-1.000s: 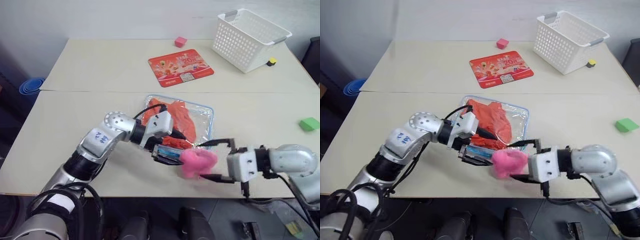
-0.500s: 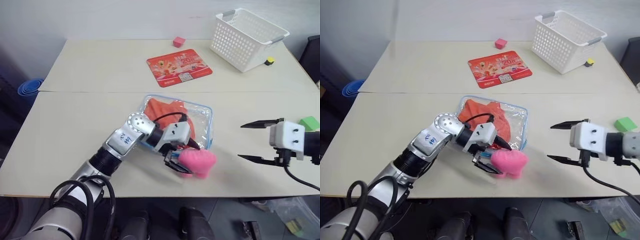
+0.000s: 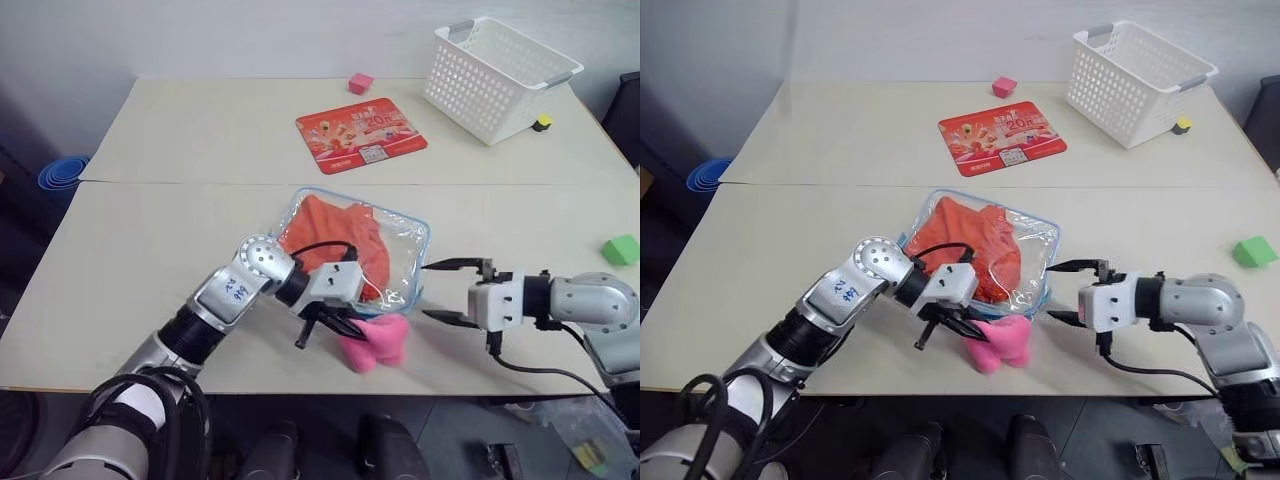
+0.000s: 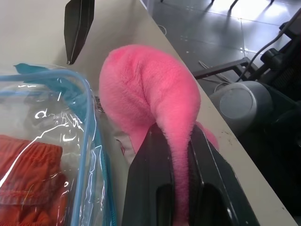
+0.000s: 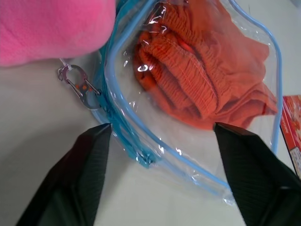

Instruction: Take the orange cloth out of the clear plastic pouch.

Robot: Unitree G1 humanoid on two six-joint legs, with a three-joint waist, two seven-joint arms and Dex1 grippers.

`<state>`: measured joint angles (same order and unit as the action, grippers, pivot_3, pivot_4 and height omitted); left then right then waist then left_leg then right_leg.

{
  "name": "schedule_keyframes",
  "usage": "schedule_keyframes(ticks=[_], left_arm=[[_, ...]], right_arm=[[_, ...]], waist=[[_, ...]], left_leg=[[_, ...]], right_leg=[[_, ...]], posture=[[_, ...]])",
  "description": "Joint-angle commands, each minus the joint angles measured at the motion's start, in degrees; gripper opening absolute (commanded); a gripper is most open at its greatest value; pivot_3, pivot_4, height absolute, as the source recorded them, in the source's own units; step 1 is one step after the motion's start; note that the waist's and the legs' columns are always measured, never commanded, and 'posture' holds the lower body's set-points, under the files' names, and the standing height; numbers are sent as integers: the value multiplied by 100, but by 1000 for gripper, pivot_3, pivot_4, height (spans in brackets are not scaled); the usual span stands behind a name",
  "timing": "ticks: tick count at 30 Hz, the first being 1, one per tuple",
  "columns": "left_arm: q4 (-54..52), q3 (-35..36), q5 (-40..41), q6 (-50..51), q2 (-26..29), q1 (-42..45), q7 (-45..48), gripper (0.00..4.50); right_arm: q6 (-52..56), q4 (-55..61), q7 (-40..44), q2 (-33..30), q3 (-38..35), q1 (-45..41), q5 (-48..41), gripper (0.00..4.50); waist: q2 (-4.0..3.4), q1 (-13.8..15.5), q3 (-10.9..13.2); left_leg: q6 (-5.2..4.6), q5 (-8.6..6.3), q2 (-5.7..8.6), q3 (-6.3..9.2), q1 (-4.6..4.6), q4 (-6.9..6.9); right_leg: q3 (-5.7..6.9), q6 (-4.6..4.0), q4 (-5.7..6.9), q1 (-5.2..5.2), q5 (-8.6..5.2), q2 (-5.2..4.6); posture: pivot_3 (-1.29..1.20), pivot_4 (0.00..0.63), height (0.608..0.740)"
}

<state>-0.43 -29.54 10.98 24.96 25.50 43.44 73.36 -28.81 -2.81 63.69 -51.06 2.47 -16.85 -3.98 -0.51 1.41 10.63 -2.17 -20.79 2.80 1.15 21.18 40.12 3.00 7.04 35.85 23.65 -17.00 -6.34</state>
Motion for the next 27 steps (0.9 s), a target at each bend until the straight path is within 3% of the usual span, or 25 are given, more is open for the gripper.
schedule_keyframes(ticks=[1,14,22,27], left_arm=[[-298,171,42,223,-54,0,-178,0],[-566,198,89,359,-39,-133,-357,0],[-489,249,110,371,-104,-107,-442,0],[-554,489,169,507,-72,-208,-623,0]], right_arm=[[-263,-58,108,27,111,-55,-103,2538],[-596,-440,12,266,465,-433,90,2538],[-614,-515,91,265,556,-464,2,20],[-722,-659,41,221,518,-520,108,20]], waist=[[0,-6,0],[0,-15,0],[0,-11,0],[0,-15,0]], left_leg=[[0,0,0,1,0,0],[2,0,-3,0,-2,0],[2,0,-1,0,-1,0],[2,0,-2,0,-1,0]], right_leg=[[0,0,0,0,0,0],[0,0,2,0,0,2],[0,0,1,0,0,1],[0,0,1,0,0,1]], posture=[[0,150,740],[0,150,740],[0,150,740],[0,150,740]])
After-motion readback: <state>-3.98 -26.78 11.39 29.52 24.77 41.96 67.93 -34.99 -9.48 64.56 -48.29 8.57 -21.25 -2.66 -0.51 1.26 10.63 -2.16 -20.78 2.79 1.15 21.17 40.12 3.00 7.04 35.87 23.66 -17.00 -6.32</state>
